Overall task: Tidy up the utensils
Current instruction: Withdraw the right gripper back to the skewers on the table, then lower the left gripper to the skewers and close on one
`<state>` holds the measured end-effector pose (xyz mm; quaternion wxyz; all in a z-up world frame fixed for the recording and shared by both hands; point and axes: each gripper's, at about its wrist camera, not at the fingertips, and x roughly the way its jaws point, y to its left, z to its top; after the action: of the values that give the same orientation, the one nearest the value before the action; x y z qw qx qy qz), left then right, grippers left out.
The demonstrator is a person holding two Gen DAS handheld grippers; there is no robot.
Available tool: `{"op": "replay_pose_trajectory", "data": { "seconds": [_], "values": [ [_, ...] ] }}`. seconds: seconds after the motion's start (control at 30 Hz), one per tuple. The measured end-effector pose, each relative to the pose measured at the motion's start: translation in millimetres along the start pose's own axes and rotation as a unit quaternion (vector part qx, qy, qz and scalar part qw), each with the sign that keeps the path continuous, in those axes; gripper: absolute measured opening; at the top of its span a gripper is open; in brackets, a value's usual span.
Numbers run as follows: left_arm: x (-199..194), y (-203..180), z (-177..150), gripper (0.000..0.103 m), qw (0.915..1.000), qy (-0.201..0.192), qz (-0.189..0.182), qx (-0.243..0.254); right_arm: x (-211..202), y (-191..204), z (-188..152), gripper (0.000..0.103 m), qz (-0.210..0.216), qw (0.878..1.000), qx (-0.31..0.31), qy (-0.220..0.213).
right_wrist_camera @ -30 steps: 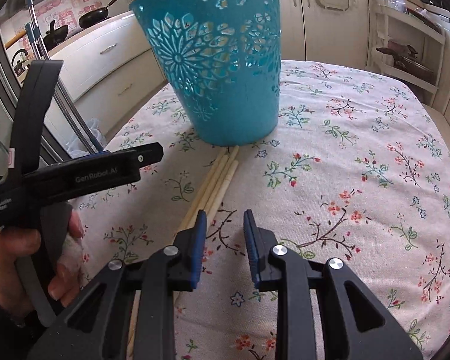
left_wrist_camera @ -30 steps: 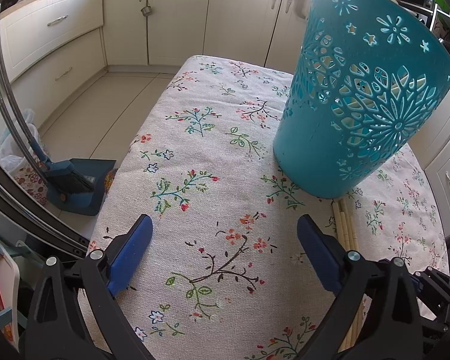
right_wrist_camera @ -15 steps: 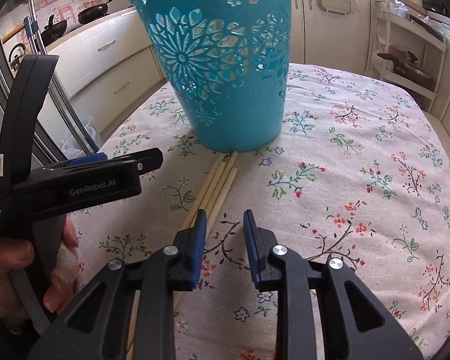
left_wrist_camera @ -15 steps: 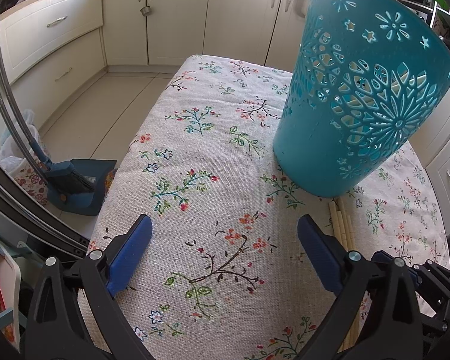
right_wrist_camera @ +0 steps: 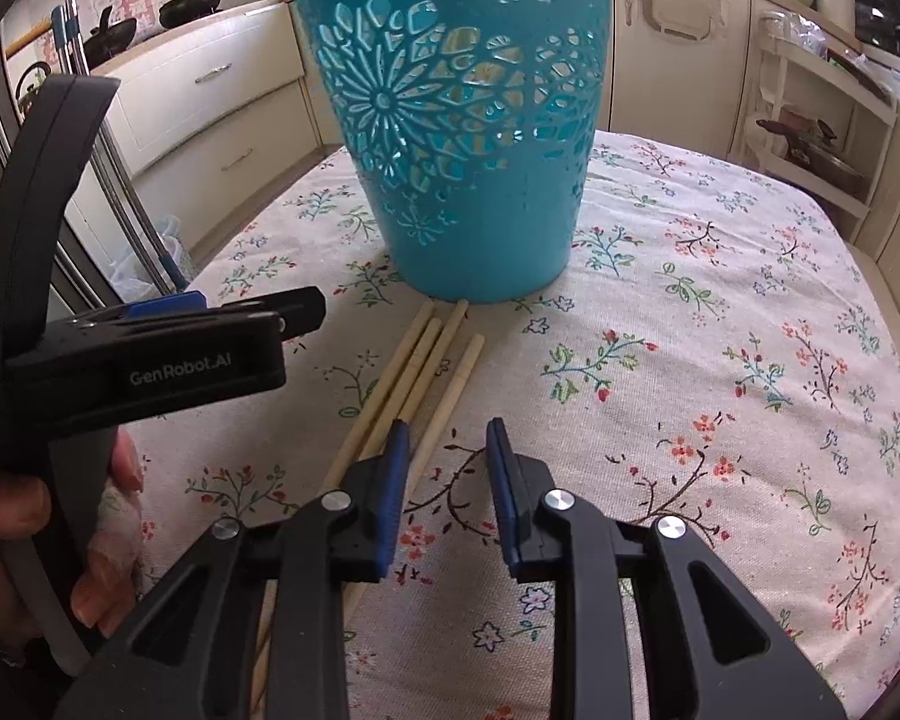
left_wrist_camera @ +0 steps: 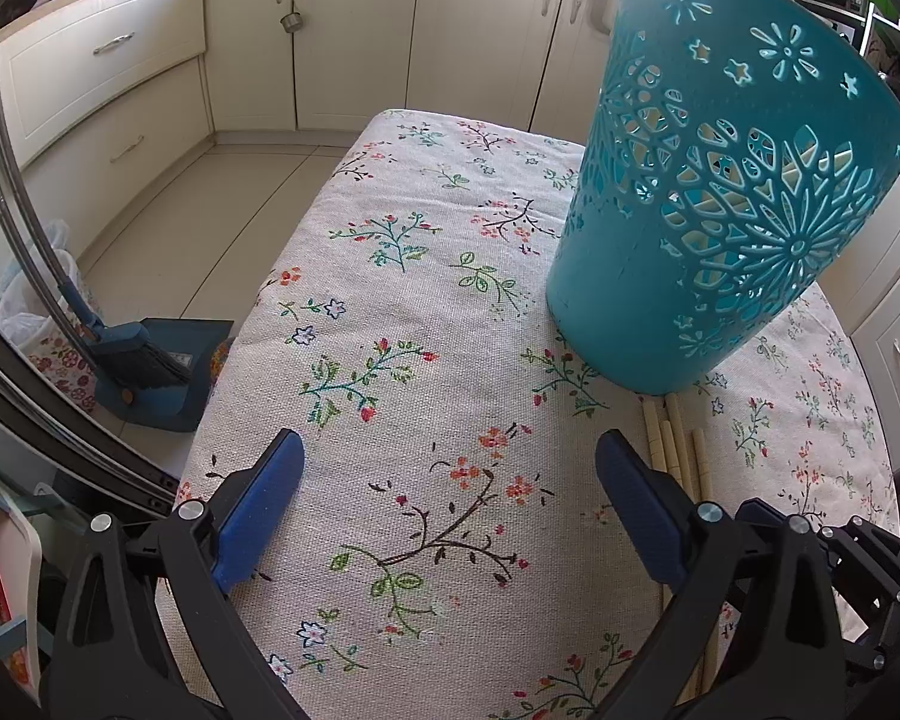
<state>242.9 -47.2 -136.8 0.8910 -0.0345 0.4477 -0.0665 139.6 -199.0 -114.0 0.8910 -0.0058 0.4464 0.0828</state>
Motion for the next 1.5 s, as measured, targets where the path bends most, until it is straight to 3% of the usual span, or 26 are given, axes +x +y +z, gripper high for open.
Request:
{"op": "replay_pose_trajectory", "data": {
  "seconds": [0.1,0.23,0.37,0.47,0.6,0.77,0.97,1.23,1.5],
  "values": [
    [0.1,0.2,0.1,0.094,1.0000,0.000,0.000,0.000,-0.3,-0.4,-0.6,0.025,0.000,1.000,-0.004,0.001],
    [-1.7,0.2,-0.8,0.094,1.0000,-0.002,-0.005,0.004,-5.1,-1.4,-1.9,0.016,-0.008,0.999,-0.034,0.022],
    [-10.4,-12.2,-7.7,0.094,0.9986,-0.010,-0.027,0.044,-10.9,-17.0,-1.5,0.016,-0.024,0.996,-0.067,0.052],
    [-15.0,-26.8,-14.1,0.094,0.9964,-0.013,-0.027,0.080,-13.9,-38.3,-5.0,0.015,-0.013,0.998,-0.030,0.051],
    [-11.6,-39.2,-15.6,0.094,0.9955,0.001,-0.026,0.092,-13.5,-45.4,-4.9,0.017,0.001,0.999,0.007,0.046],
    [-2.9,-43.4,-14.9,0.094,0.9949,0.021,0.006,0.099,-14.1,-44.4,-5.0,0.020,0.010,0.999,0.009,0.046],
    [0.4,-42.0,-11.5,0.094,0.9957,0.024,0.010,0.089,-14.6,-44.3,-4.3,0.022,0.013,0.999,0.012,0.048],
    [5.0,-55.2,-12.4,0.094,0.9927,0.029,0.026,0.114,-14.0,-43.6,-3.7,0.026,0.018,0.999,0.011,0.046],
    [6.3,-53.5,-6.5,0.074,0.9943,0.026,0.014,0.102,-12.9,-46.7,-2.7,0.026,0.014,0.999,0.023,0.037]
  ]
}}
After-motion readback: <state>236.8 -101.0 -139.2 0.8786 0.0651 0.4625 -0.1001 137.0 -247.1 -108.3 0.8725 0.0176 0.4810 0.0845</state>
